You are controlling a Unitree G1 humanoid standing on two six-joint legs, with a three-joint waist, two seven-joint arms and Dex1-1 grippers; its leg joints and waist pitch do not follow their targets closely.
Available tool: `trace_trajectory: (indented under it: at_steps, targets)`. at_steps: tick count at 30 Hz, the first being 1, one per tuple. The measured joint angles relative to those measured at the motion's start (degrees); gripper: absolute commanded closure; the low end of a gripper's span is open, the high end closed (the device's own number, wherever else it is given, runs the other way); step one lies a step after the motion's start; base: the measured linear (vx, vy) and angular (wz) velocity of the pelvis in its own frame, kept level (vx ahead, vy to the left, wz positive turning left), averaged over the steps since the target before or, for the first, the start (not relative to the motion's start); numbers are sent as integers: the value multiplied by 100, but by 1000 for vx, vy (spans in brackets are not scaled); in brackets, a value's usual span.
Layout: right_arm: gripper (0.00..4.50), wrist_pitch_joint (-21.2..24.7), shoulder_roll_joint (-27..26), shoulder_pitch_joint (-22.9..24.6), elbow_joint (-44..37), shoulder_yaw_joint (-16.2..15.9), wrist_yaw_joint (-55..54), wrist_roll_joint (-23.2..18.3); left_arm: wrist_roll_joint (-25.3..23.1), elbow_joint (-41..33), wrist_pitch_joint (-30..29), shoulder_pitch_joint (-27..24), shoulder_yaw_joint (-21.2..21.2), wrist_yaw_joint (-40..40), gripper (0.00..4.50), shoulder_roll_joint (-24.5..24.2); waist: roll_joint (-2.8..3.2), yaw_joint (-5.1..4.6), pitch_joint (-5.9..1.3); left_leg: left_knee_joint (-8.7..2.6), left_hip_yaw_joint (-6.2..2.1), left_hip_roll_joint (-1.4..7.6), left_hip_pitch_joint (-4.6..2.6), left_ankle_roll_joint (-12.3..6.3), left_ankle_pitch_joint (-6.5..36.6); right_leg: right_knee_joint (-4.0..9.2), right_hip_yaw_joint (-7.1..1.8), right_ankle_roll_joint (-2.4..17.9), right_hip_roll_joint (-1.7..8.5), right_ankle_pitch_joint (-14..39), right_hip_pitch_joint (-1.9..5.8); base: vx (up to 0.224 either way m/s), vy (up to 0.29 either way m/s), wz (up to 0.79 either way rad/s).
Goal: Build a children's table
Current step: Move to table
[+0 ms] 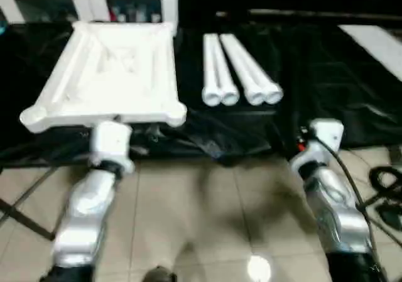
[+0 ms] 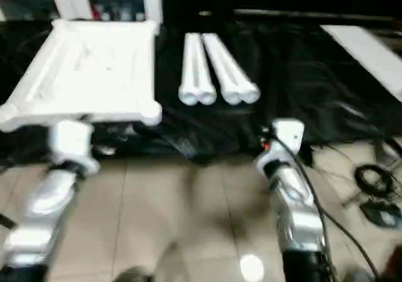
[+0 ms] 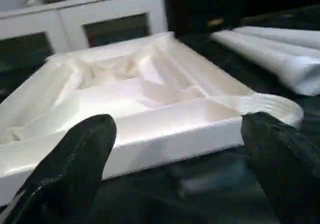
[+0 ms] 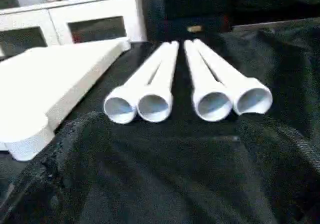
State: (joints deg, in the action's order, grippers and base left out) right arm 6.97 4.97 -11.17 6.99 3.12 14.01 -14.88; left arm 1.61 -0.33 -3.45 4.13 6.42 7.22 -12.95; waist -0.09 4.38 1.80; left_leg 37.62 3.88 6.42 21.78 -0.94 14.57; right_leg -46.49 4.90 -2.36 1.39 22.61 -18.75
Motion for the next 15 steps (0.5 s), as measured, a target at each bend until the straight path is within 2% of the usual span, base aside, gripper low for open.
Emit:
trace_trajectory:
  at_steps: [1, 2, 3, 4, 5, 6, 7, 8, 9, 10, 11, 12, 13, 14, 15]
  targets:
    - [0, 2, 33, -15, 2, 14, 10, 1, 2, -62, 2, -3, 28, -57, 0, 31, -44, -54, 3, -17, 24, -14, -67, 43, 39, 23, -85, -46, 12, -26, -234, 180, 6, -10]
    - [0, 2, 32, -16, 1, 26, 25, 0, 1, -122, 5, 2, 53, -106, 0, 63, -148, -126, 19, -56, 73, -70, -154, 60, 73, 75, -157, -104, 69, -73, -424, 133, -24, -6]
    - [0, 14, 33, -23, 1, 24, 50, -2, -7, -178, 8, 1, 55, -167, 0, 80, -327, -193, 36, -92, 176, -138, -296, 109, 127, 307, -267, -52, 170, -232, -590, 133, -24, -6]
    - [0, 20, 41, -47, 2, 23, 79, -3, -9, -202, 12, 5, 55, -194, 0, 94, -488, -219, 57, -86, 252, -189, -368, 147, 191, 607, -336, 96, 239, -538, -604, 103, -102, -4]
    - [0, 19, 88, -41, 8, -1, 110, 25, -11, -206, 6, 4, 33, -209, 0, 138, -592, -236, 64, -20, 311, -196, -427, 52, 281, 693, -422, 310, 218, -942, -515, 124, -136, 3]
    - [0, 21, 222, -50, 66, -41, 149, 145, -11, -215, -9, -3, -91, -211, 0, 263, -549, -175, 96, 254, 266, -154, -445, -186, 424, 764, -441, 335, 121, -872, -365, 124, -136, 3]
    - [0, 19, 290, -69, 118, -79, 164, 239, -11, -218, -18, -9, -120, -214, 0, 273, -539, -141, 107, 496, 188, -156, -388, -200, 432, 835, -378, 351, 118, -856, -258, 147, -95, 2]
    - [0, 11, 308, -72, 122, -123, 188, 325, -11, -247, -19, 10, -115, -226, 0, 255, -514, -151, 107, 682, 129, -152, -267, -158, 409, 925, -171, 352, 192, -849, -152, 139, -32, 16]
    - [0, 2, 283, -135, 149, -263, 253, 415, -11, -335, -20, 13, -45, -262, 0, 220, -487, -143, 115, 661, 122, -101, -141, -109, 380, 1040, 106, 351, 293, -836, -5, 139, -32, 16]
    - [0, -1, 240, -217, 179, -377, 289, 445, -12, -374, -20, 21, 13, -280, 0, 211, -414, -135, 115, 586, 137, 3, -43, -60, 349, 1137, 379, 352, 350, -827, 114, 134, 30, 40]
    - [0, -7, 178, -261, 181, -465, 318, 449, -13, -390, -21, 26, 39, -301, 0, 210, -301, -101, 124, 410, 177, 147, -3, -24, 326, 1238, 688, 333, 387, -815, 263, 158, 102, 40]
    - [0, -17, 132, -302, 183, -545, 341, 449, -14, -402, -21, 28, 66, -312, 0, 199, -165, -92, 156, 192, 194, 321, 12, 0, 258, 1330, 1003, 281, 387, -785, 470, 158, 102, 40]
    - [0, -15, 30, -286, 197, -639, 371, 449, -17, -400, -28, 2, 93, -320, 0, 182, -84, -83, 199, 214, 172, 384, -8, 84, 104, 1408, 1175, 208, 387, -738, 646, 221, 152, 41]
    - [0, -9, -52, -276, 216, -765, 402, 448, -22, -391, -38, -19, 142, -336, 0, 155, -82, -103, 216, 191, 93, 346, -65, 131, 70, 1408, 1160, 162, 364, -669, 711, 282, 112, 53]
    - [0, -12, -145, -312, 211, -853, 415, 441, -24, -381, -53, -19, 214, -372, 0, 113, -208, -158, 216, 123, -41, 111, -99, 83, 96, 1057, 766, 369, 270, -374, 577, 282, 112, 53]
